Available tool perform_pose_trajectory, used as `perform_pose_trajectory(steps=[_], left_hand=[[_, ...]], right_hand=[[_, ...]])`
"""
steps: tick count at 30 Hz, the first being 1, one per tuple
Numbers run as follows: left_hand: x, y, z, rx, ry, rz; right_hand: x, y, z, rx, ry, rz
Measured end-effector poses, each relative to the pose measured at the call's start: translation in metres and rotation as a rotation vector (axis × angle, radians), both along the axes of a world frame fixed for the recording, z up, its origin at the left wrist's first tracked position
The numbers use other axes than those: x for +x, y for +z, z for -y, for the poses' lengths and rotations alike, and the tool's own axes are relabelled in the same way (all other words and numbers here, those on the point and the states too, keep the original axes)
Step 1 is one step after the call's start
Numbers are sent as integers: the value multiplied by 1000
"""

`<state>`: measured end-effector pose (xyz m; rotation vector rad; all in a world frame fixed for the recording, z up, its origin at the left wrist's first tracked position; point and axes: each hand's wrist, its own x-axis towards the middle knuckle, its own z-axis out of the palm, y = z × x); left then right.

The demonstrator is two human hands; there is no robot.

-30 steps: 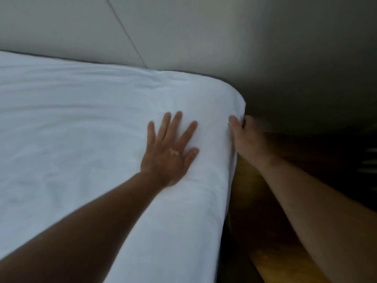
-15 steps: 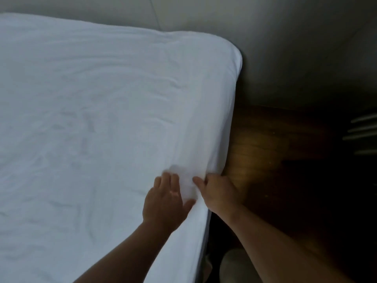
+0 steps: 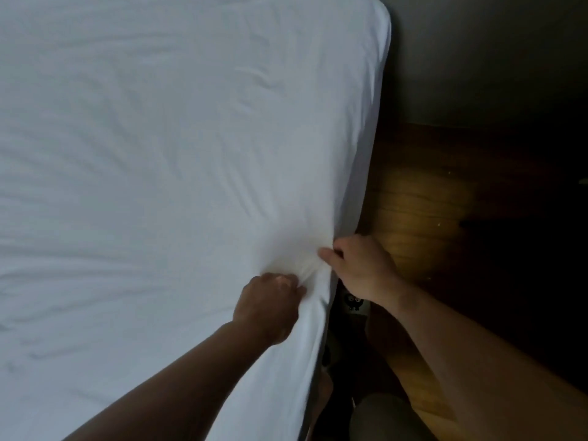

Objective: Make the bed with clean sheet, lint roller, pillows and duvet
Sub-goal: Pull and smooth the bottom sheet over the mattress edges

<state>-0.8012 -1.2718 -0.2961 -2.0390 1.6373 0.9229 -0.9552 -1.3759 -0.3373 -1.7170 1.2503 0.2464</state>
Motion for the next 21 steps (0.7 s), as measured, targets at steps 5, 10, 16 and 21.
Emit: perform_pose_trajectory(steps=[5,10,16,21], left_hand=[[-12,-12,3,14,13,30],[-19,-2,-21,-105,123,9],[-23,24,-114,-14,90,98],[-17,42,-231,152,184,213]], right_hand=[[-8,-9,-13,-71,-39,3],[2,-13,-41,-77,-189,65],[3,7,-142,44,-64,36],[17,24,-241,86,-41,-38]])
